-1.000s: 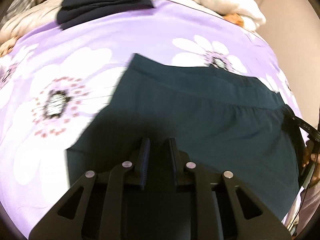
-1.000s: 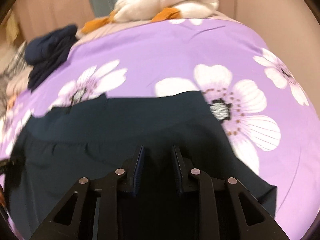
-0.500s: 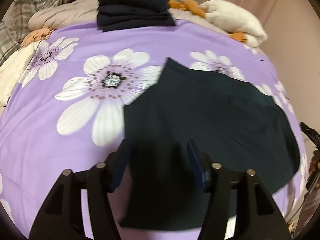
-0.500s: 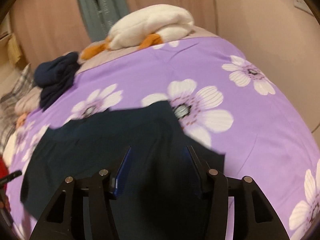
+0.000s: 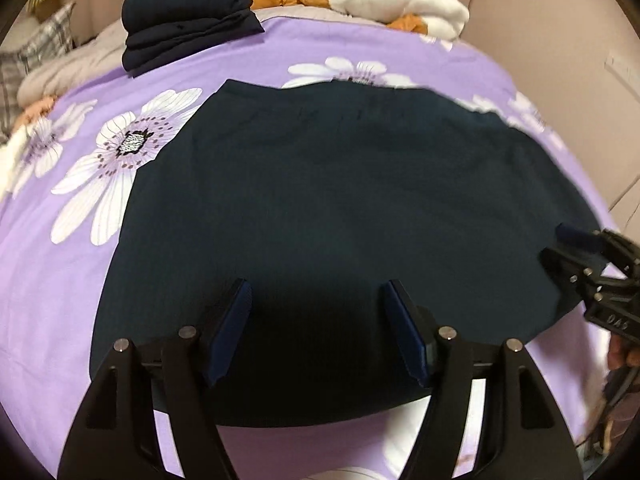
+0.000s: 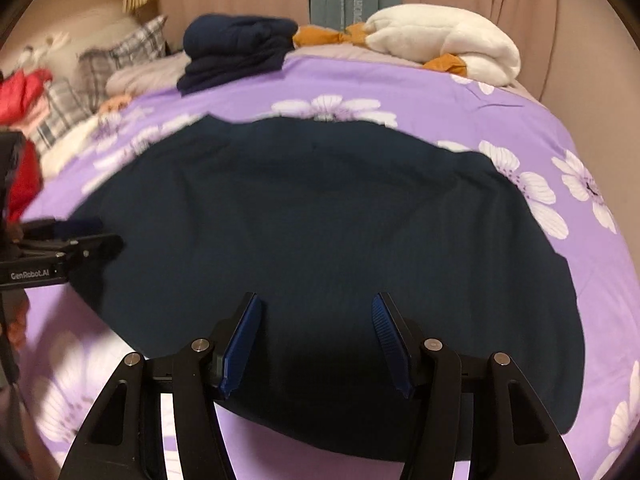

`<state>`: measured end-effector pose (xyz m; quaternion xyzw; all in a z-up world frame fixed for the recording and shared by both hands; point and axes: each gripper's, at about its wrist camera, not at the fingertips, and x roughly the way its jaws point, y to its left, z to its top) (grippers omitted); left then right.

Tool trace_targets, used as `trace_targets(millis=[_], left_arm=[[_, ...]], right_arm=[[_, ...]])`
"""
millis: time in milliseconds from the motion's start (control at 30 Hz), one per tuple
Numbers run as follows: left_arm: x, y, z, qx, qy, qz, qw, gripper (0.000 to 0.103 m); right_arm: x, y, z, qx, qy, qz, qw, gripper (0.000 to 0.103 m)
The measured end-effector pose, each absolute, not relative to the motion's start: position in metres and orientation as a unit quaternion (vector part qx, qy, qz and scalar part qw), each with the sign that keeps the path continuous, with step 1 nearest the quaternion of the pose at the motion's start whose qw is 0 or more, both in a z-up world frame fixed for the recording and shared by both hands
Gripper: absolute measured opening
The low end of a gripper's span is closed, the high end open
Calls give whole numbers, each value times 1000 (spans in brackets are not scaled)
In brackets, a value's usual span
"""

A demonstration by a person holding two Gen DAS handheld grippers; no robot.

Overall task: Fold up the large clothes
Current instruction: 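Sweep both open tools across the folded navy jacket to flatten it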

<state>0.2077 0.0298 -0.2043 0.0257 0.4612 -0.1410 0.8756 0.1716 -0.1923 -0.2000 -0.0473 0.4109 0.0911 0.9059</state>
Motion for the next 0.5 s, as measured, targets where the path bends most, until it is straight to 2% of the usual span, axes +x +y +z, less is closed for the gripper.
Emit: trace_targets(millis=[133, 500], left_arm=[[209, 39, -211, 27, 464, -132, 875, 76], [200, 53, -213, 18, 465, -126, 876, 76]], right_arm=[[170, -208, -212, -38, 412, 75, 907, 58], [156, -242, -211, -15, 400, 32, 916, 58]])
